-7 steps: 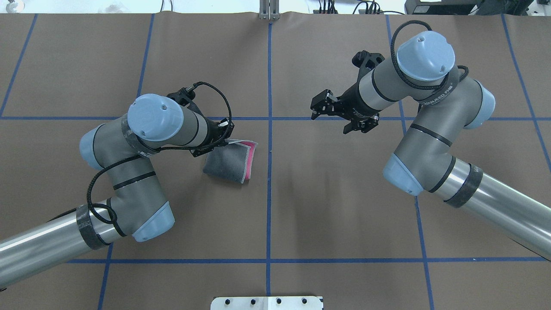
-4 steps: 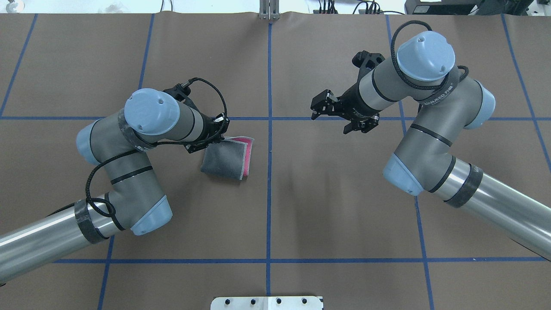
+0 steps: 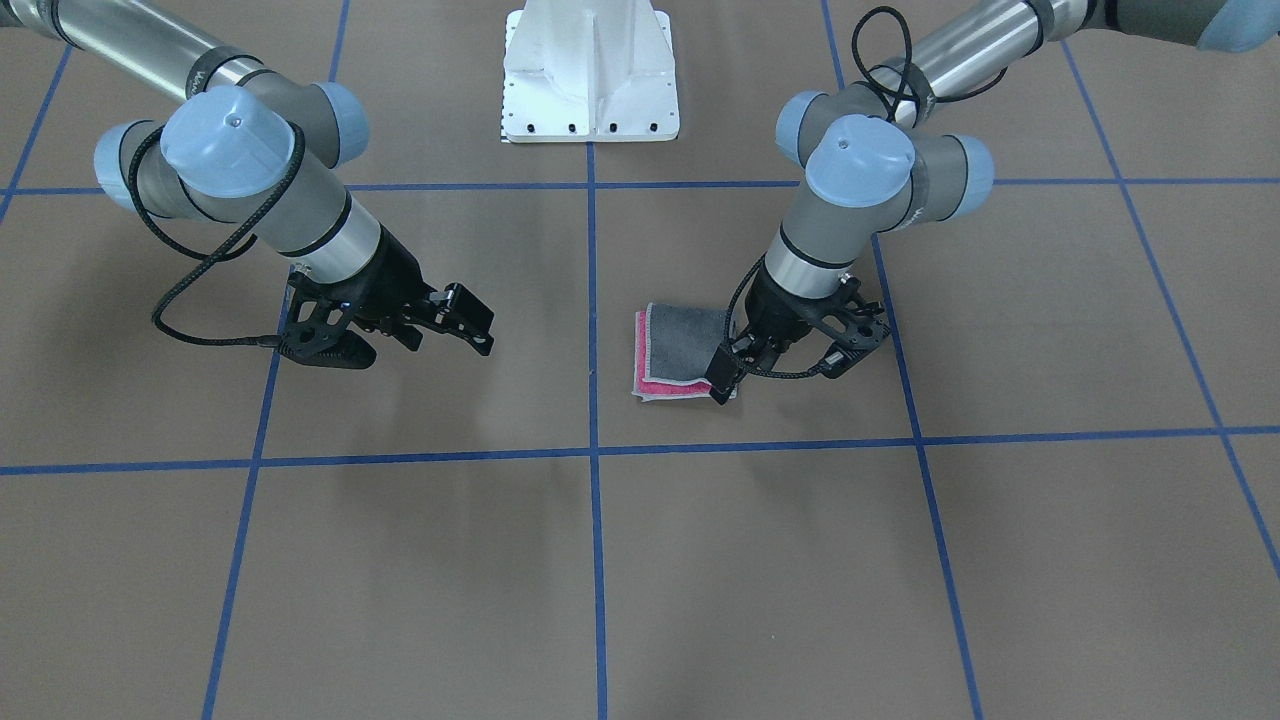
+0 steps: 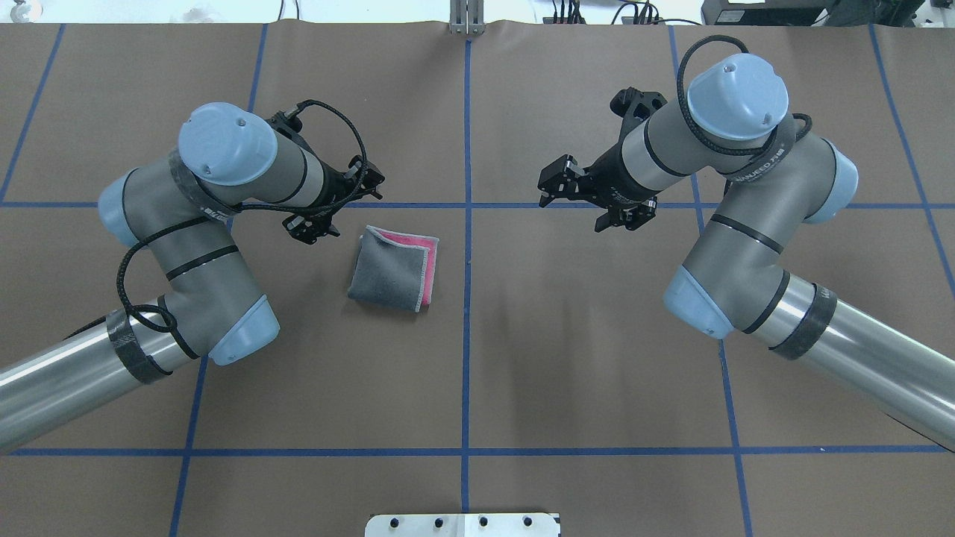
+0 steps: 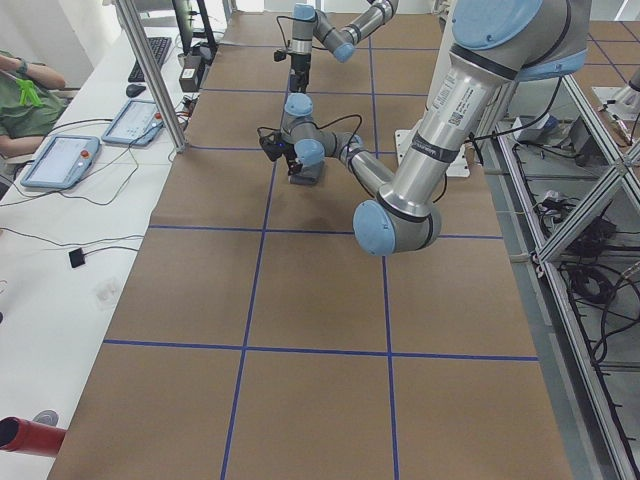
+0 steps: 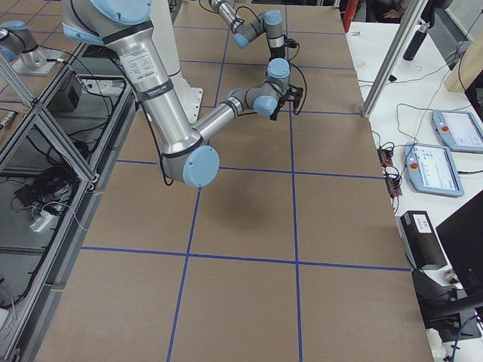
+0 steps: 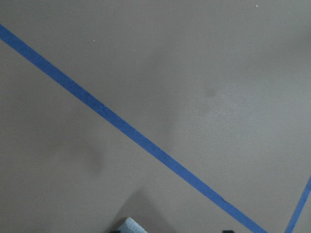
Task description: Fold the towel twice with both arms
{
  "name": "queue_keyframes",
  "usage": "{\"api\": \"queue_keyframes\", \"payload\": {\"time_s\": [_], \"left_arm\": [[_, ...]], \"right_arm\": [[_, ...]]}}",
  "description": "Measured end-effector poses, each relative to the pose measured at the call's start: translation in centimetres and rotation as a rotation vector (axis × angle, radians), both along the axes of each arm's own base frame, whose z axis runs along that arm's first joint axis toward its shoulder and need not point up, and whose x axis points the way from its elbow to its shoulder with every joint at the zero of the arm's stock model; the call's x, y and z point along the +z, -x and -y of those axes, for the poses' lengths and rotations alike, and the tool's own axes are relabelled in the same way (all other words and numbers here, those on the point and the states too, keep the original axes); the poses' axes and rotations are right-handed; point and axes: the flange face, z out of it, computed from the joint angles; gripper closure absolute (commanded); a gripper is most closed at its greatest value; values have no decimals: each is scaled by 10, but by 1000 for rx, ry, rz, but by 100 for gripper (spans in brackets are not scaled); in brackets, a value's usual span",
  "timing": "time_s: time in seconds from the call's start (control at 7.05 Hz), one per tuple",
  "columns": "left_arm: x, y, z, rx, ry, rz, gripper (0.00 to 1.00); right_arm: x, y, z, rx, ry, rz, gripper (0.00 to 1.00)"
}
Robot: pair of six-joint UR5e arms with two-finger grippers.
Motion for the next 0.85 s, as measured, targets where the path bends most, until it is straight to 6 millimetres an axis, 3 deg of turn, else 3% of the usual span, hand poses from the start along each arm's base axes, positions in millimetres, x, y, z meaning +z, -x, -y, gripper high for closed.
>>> {"api": "queue_keyframes", "payload": {"time_s": [0.85], "left_arm": [[-26, -42, -40, 34, 55, -69, 0]], "right_arm": [[1, 0, 0, -2, -2, -2, 0]]}}
